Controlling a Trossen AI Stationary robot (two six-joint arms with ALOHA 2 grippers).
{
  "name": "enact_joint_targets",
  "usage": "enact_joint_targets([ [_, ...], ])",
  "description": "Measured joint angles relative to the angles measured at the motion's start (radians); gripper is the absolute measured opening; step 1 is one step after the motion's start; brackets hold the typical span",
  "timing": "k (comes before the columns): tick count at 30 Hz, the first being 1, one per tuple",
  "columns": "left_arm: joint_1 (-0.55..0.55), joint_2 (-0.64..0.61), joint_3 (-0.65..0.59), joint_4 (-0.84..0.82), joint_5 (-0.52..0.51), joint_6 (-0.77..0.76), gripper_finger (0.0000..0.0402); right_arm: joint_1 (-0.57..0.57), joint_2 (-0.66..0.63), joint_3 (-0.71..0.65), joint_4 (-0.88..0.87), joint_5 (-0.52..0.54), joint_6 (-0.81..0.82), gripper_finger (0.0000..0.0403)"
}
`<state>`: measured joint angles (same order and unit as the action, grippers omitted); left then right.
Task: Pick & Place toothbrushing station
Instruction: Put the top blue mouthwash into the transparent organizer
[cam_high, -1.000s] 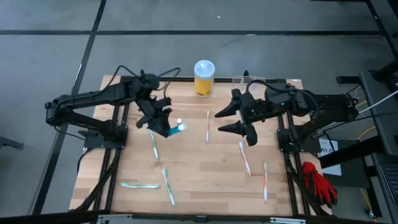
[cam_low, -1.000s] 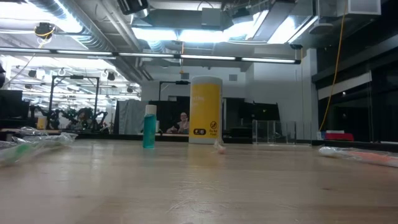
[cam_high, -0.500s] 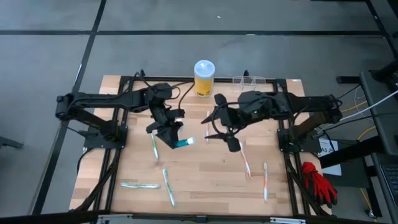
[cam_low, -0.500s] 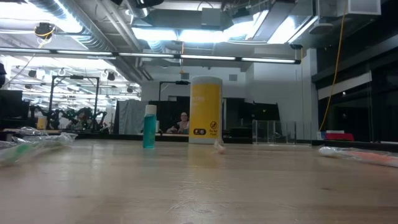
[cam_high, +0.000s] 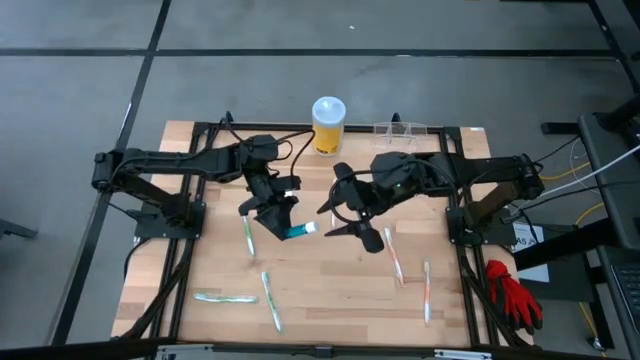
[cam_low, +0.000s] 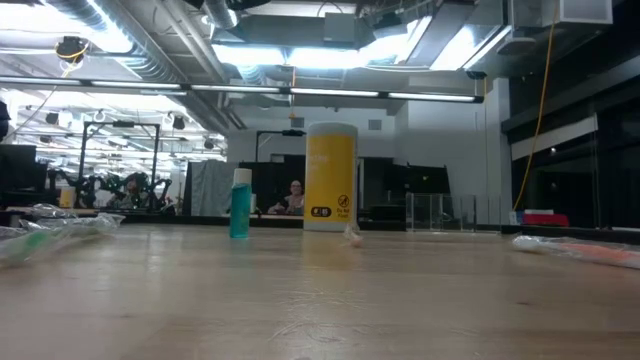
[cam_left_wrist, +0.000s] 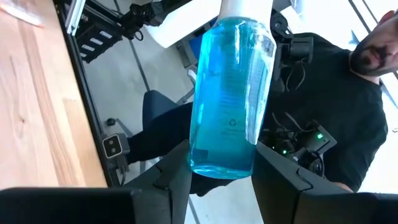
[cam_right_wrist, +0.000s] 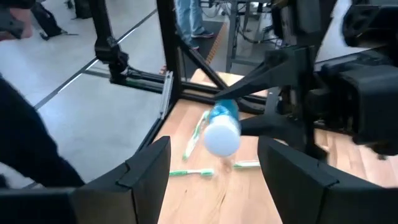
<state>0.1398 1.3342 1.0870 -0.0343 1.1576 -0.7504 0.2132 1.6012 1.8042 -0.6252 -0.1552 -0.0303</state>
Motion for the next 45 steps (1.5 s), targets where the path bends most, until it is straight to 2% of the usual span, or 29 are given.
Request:
enact_joint_targets([
  [25,-0.015,0.000,0.000,0.038,-0.014,-0.022,0.0137,0.008,0.059,-0.001,0.082,0.038,0.019,0.0240],
  [29,-0.028,0.000,0.000,0.039,-0.014,-0.022,0.0137,0.016,0.060,-0.001,0.083,0.043,0.017,0.0216],
  [39,-0.035,-0.001,0.000,0.039,-0.015,-0.015,0.0137,0.025,0.060,-0.001,0.102,0.029,0.002,0.0100],
  [45,-0.035,-0.002,0.000,0.041,-0.015,-0.011,0.0141,0.041,0.060,-0.001,0.109,0.086,-0.004,0.0103],
])
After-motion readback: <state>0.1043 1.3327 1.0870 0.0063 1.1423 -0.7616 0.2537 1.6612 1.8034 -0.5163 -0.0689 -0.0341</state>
